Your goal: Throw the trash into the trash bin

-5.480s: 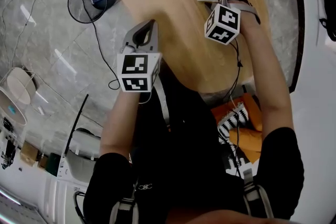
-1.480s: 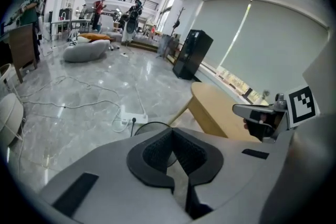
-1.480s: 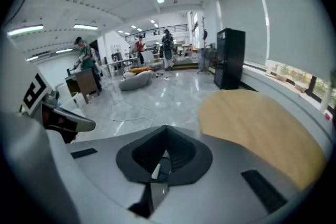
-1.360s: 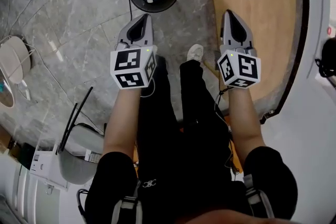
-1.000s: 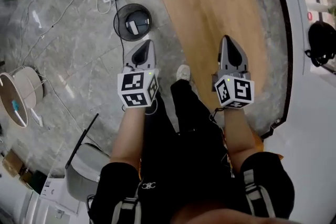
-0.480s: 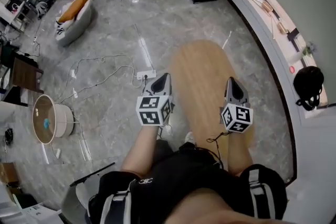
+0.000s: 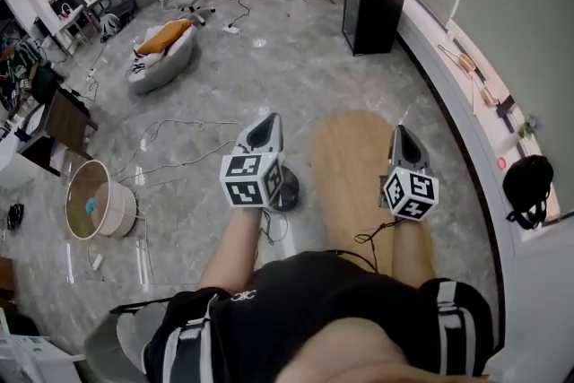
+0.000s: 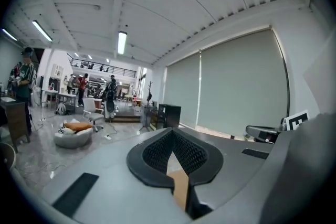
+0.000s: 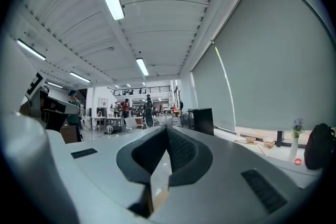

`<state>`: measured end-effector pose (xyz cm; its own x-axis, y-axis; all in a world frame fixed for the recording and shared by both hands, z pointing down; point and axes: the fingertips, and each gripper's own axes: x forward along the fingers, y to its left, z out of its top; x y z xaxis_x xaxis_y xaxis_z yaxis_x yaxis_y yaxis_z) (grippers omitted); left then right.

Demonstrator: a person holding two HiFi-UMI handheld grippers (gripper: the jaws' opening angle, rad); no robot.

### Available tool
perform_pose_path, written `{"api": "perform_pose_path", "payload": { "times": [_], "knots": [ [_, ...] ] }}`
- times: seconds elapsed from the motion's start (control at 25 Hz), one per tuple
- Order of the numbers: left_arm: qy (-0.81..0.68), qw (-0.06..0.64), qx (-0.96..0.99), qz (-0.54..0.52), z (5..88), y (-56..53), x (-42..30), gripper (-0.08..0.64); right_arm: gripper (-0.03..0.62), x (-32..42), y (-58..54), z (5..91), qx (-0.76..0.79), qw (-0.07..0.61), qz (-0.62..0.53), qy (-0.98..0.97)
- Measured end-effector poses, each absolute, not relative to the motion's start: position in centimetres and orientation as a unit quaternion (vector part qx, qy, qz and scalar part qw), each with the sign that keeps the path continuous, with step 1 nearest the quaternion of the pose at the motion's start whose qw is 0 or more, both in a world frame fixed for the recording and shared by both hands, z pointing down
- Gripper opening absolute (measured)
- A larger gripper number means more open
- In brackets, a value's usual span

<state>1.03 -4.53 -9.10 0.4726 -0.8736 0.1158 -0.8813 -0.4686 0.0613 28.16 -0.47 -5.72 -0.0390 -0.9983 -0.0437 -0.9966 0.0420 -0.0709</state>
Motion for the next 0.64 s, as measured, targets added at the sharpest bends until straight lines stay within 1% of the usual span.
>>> {"api": "perform_pose_path", "payload": {
  "times": [0.44,0.64],
  "knots": [
    [-0.526,0.026,0.85,0.003,-11.3,-2.8,-0.1,0.012,0.011,26.1,-0.4,-6.1,-0.675,0.031,0.007,0.737],
    [-0.527,0.03,0.849,-0.008,-10.6,-1.6,-1.3,0.012,0.011,24.3,0.4,-5.9,-0.67,0.032,0.016,0.742]
  ]
}}
